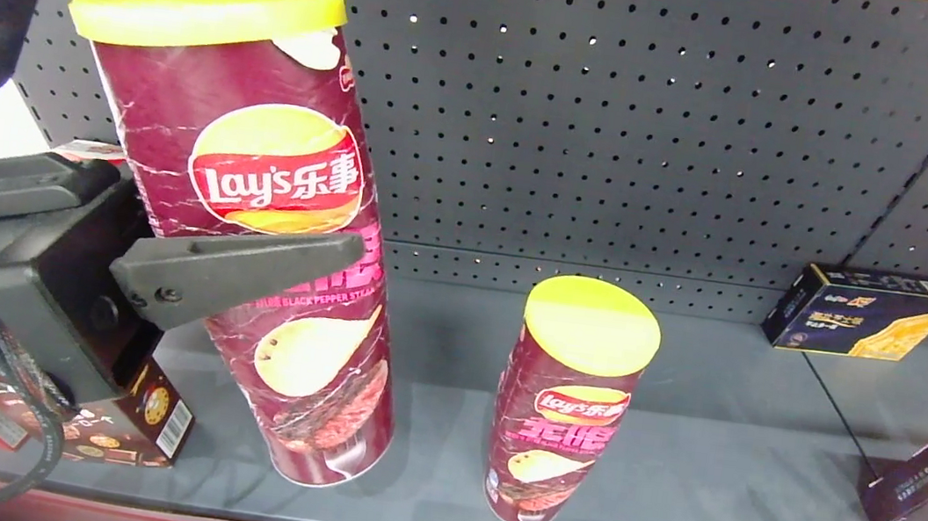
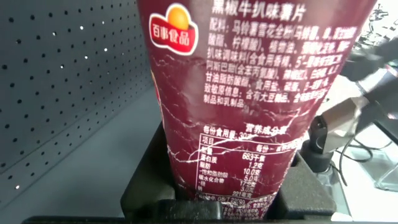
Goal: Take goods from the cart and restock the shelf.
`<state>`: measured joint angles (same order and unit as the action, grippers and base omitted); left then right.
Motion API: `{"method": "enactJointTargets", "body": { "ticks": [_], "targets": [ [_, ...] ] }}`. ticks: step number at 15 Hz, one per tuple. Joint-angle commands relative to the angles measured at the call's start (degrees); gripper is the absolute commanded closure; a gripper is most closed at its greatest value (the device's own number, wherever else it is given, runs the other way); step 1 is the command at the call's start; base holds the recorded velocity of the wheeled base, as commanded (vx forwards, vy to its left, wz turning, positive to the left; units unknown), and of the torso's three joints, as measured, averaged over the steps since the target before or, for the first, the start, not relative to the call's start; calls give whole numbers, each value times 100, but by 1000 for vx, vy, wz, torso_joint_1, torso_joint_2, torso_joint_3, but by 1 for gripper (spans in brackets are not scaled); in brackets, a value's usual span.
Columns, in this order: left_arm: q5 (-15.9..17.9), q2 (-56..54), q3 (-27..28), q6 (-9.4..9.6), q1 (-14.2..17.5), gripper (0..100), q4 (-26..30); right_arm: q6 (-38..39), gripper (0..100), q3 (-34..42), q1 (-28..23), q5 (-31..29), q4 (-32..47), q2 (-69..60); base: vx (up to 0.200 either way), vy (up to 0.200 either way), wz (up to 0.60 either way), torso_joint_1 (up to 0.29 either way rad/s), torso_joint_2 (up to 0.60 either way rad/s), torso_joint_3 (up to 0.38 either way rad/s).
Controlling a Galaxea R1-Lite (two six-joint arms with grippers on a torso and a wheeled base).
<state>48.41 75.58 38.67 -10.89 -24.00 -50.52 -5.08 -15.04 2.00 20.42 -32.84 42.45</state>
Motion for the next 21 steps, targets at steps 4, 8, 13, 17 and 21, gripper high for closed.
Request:
{"method": "enactJointTargets", "body": {
  "ticks": [4, 8, 13, 17, 21],
  "targets": [
    [11, -35, -193, -1, -8, 100, -143, 166, 0, 722, -508, -2139, 3618, -3814, 0, 0, 0, 0, 0, 0],
    [-24, -448, -597, -10, -8, 100, -72, 526, 0, 1504, -490, -3149, 2889, -3797, 0, 0, 0, 0, 0, 0],
    [11, -580, -835, 8, -52, 100, -55, 552, 0, 1504, -191, -2209, 3275, -4245, 0, 0, 0, 0, 0, 0],
    [28, -316, -255, 8, -69, 100, -81, 526, 0, 1504, -191, -2235, 3275, -4245, 0, 0, 0, 0, 0, 0],
    [529, 167, 326, -80, 89, 100, 156, 526, 0, 1504, -191, -2235, 3275, -4245, 0, 0, 0, 0, 0, 0]
  ]
}}
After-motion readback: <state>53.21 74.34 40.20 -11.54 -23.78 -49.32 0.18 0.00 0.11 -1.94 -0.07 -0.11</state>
